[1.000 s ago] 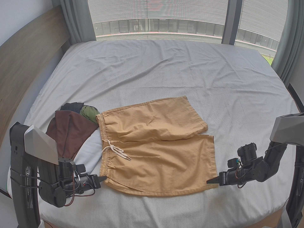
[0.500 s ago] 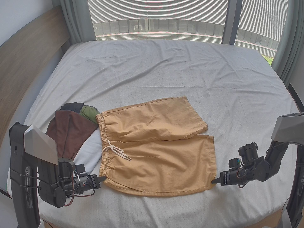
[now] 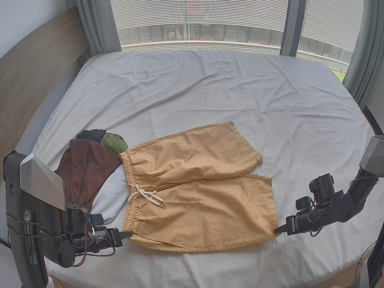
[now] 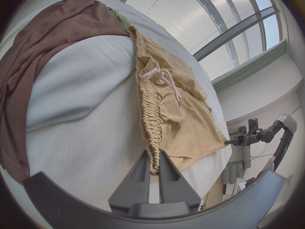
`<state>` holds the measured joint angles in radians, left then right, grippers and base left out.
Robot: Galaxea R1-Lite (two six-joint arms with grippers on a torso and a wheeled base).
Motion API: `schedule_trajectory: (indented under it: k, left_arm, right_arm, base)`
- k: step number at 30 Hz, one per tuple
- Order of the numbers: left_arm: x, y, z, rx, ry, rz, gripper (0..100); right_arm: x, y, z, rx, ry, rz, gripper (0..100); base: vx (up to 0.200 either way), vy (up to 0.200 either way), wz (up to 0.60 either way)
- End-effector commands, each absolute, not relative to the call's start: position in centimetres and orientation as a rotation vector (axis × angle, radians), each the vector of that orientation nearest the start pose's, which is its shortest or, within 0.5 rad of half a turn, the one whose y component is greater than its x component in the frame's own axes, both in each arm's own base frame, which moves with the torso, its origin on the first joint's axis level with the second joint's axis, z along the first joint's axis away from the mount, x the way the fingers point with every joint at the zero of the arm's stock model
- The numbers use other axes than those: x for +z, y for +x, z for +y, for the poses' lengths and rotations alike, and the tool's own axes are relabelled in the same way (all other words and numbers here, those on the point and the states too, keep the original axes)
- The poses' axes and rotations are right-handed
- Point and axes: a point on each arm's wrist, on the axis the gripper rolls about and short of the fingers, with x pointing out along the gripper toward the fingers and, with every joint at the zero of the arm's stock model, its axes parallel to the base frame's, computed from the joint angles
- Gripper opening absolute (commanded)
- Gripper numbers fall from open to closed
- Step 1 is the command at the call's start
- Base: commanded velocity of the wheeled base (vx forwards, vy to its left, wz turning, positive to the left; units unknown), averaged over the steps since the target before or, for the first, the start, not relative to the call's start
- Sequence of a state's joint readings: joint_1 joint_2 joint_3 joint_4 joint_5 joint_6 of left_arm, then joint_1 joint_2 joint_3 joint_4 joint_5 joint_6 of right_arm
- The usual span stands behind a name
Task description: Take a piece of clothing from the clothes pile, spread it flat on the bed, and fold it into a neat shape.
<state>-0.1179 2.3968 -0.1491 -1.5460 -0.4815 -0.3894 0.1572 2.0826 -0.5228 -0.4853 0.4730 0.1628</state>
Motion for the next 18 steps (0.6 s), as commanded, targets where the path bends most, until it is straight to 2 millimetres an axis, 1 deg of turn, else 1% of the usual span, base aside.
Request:
schedule_trajectory:
  k: [1,6,9,14,18]
  left_arm:
    - [-3.7,23.1,-3.9,-0.435,-0.488,0.827,0]
    - [-3.7,22.0,-3.8,-0.454,-0.457,0.855,0]
    - [-3.7,21.9,-3.8,-0.471,-0.457,0.861,0]
    - [-3.2,23.4,-3.8,-0.488,-0.454,0.788,0]
    - [-2.0,25.0,-4.1,-0.496,-0.466,0.698,0]
  right_arm:
    - [0.8,26.4,5.0,0.488,0.299,1.098,0]
    - [1.0,26.0,5.0,0.496,0.287,1.095,0]
    - [1.1,25.9,5.0,0.497,0.285,1.093,0]
    - [3.0,26.1,4.8,0.546,0.31,1.014,0]
    - [5.2,26.5,4.8,0.594,0.344,0.928,0]
  base:
    - [0.0,0.0,0.0]
    - [0.0,0.0,0.0]
    - [0.0,0.0,0.0]
    - [0.0,0.0,0.0]
    - [0.0,0.0,0.0]
